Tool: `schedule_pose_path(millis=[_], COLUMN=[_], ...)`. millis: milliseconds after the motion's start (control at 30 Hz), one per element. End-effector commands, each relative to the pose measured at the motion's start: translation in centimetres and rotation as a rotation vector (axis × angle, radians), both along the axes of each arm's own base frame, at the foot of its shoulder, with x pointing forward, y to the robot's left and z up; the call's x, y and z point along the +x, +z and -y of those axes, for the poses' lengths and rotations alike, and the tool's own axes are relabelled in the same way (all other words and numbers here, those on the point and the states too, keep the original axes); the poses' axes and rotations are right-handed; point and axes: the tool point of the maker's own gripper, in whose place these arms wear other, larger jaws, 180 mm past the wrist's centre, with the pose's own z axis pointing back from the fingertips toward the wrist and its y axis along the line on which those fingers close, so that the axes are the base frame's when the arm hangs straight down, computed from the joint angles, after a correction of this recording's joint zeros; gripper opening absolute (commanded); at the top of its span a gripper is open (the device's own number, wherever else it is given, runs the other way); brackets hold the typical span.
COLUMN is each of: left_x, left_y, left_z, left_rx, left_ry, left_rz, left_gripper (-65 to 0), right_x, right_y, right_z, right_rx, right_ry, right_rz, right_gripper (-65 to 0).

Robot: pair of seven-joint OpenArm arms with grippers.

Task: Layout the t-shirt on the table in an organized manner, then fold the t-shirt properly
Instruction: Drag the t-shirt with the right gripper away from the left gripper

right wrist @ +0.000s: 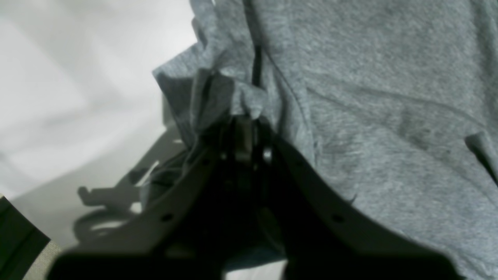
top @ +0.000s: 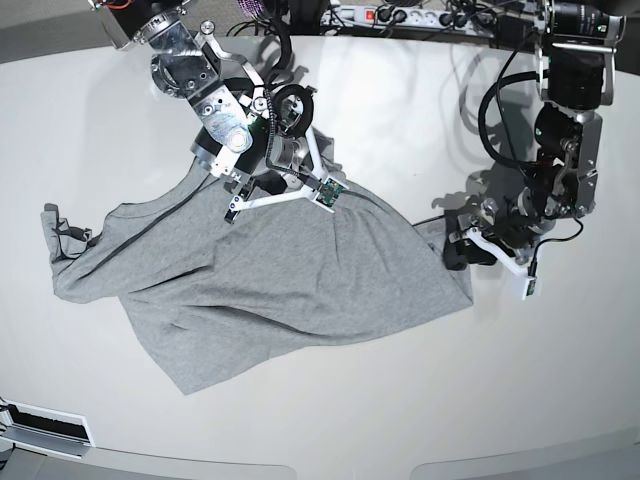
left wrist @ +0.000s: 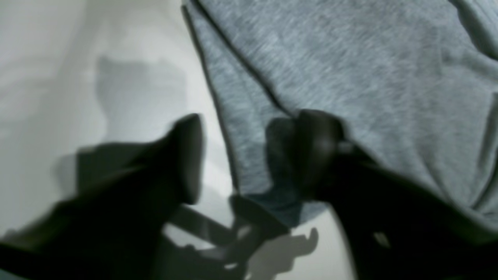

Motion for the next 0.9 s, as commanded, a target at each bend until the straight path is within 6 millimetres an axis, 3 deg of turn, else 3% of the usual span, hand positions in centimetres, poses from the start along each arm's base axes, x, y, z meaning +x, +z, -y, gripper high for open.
schedule_pose_path(millis=[0,67,233,367,567,700,867], left_x=[1.1,1.3,2.3,4.3,7.9,9.6,11.3], left_y=[1.1,1.0,2.6,5.8,12.9,18.1,24.6], left_z=[-1.0,-1.9,-0.6,-2.5,-8.7,-12.5,-13.8], left_rx=[0.02,0.059,0.049,0.131,0.321,0.387,0.396], left_ry=[0.033,0.06,-0.082,-0.123,-0.094,-0.051,-0.086], left_rz=[0.031,0.03,0.021,0.009,0.11,0.187,0.309], left_gripper=[-45.3,-65.0,-65.0,-65.0,-65.0,-65.0,-65.0], right_x=[1.1,1.6,4.6,7.2,11.0,11.8,12.1], right_y=[1.0,1.3,3.6,5.9,9.8,12.5,15.2], right_z=[-0.2,-0.2,-0.7,0.1,4.9,8.8,13.4], right_rx=[0.011,0.012,0.045,0.103,0.264,0.408,0.447], right_ry=[-0.004,-0.004,-0.002,-0.054,-0.187,-0.209,-0.201], right_rz=[0.037,0.047,0.115,0.156,0.177,0.153,0.179], right_gripper=[-65.0,-65.0,-65.0,-65.0,-65.0,-65.0,-65.0])
